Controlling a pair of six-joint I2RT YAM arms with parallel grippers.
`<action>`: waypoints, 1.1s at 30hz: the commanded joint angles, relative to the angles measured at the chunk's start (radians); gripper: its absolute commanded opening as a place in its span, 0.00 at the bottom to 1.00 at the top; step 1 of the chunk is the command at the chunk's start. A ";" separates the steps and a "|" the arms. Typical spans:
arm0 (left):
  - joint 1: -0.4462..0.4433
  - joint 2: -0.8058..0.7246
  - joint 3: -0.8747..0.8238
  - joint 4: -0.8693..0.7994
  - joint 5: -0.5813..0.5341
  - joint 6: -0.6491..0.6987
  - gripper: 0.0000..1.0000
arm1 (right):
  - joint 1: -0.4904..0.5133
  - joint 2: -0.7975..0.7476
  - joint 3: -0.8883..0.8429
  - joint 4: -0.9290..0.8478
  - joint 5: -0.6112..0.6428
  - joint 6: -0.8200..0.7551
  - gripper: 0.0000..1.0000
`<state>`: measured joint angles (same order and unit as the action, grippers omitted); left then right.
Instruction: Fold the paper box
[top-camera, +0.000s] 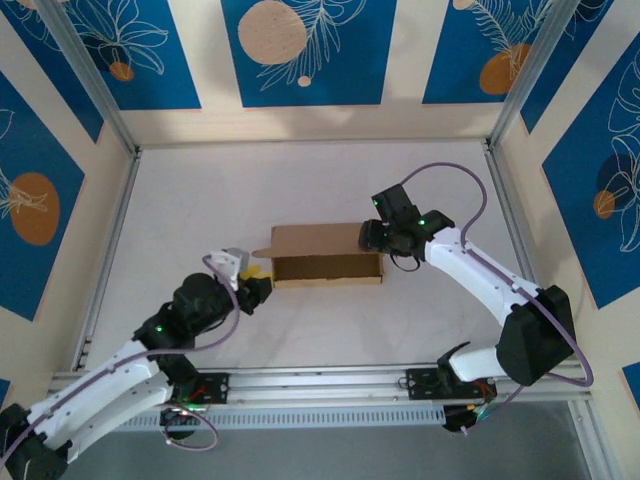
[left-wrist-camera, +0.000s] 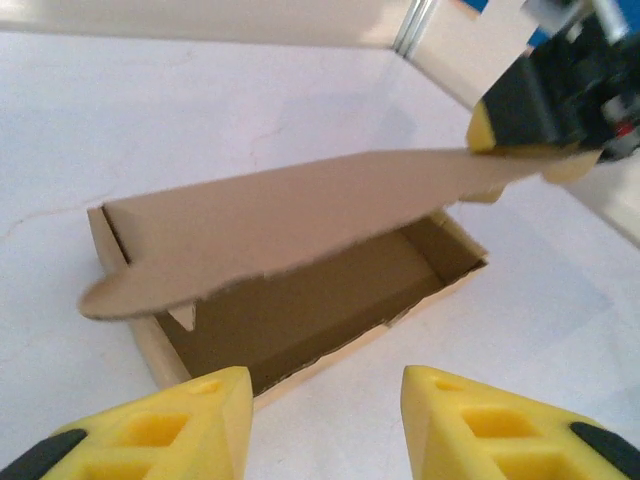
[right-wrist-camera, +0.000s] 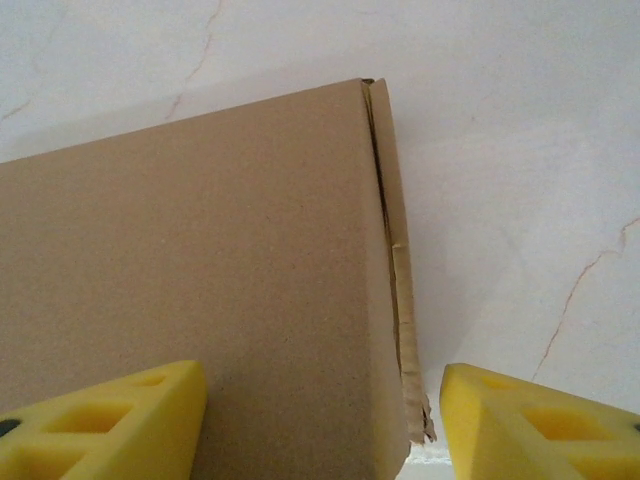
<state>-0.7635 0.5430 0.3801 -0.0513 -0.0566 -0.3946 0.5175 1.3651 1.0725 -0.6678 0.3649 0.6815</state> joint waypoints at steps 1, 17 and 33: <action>-0.008 -0.053 0.108 -0.258 -0.074 -0.096 0.40 | 0.014 -0.001 -0.022 0.004 -0.016 -0.003 0.64; 0.319 0.560 0.419 -0.299 0.142 -0.259 0.50 | 0.090 -0.001 -0.147 0.040 -0.025 -0.030 0.65; 0.387 1.000 0.495 -0.049 0.316 -0.218 0.59 | -0.136 -0.049 -0.172 0.117 -0.364 -0.156 0.76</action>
<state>-0.3897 1.5238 0.8623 -0.1524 0.2192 -0.6193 0.4065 1.3239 0.9279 -0.5686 0.1051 0.5457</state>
